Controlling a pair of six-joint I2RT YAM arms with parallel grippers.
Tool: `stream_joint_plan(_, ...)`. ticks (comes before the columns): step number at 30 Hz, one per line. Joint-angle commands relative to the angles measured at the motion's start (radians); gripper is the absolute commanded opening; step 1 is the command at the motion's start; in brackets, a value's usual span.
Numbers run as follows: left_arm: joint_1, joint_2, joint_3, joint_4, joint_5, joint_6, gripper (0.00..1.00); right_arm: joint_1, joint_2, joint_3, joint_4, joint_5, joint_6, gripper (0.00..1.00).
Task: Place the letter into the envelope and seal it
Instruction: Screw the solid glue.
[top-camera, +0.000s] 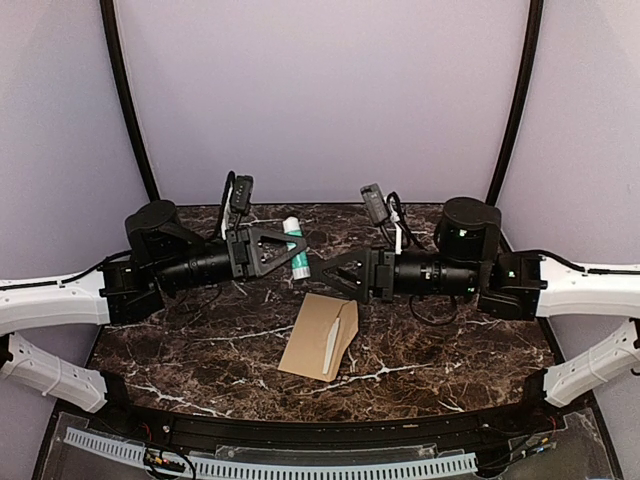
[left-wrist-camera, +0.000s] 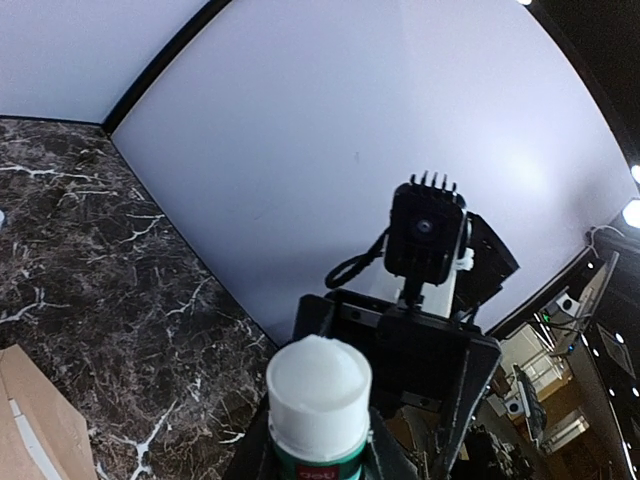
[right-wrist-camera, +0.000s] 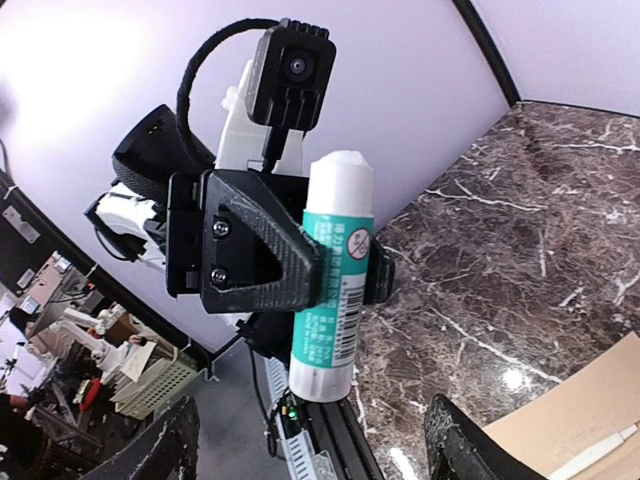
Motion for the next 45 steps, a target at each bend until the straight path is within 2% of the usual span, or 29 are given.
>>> stream_joint_plan(1,0.001,-0.023,-0.015,0.183,0.182,0.037,0.00,-0.010,0.012,-0.009,0.238,-0.183,0.039,0.74)
stream_joint_plan(3,0.002,-0.021,-0.017,0.230,0.221,0.034,0.00,-0.008,0.039,0.008,0.248,-0.211,0.045,0.72)
stream_joint_plan(9,0.002,-0.011,-0.018,0.307,0.283,0.009,0.00,0.001,0.105,0.035,0.357,-0.292,0.084,0.53)
stream_joint_plan(22,0.002,-0.012,-0.018,0.298,0.283,0.012,0.00,0.016,0.134,0.034,0.429,-0.292,0.115,0.20)
stream_joint_plan(25,0.002,-0.023,-0.018,0.262,0.248,0.043,0.00,0.015,0.122,0.029,0.409,-0.267,0.108,0.17)
stream_joint_plan(32,0.001,-0.065,-0.003,0.023,0.071,0.139,0.00,0.015,0.092,0.072,0.208,-0.116,0.045,0.13)
stream_joint_plan(36,0.002,-0.056,0.013,-0.092,-0.025,0.140,0.00,0.028,0.112,0.143,0.057,0.004,0.002,0.12)
stream_joint_plan(40,0.000,-0.034,0.015,-0.124,-0.089,0.105,0.00,0.059,0.188,0.265,-0.133,0.153,-0.043,0.10)
stream_joint_plan(45,0.000,0.000,0.021,-0.174,-0.160,0.053,0.00,0.111,0.342,0.476,-0.417,0.414,-0.068,0.09)
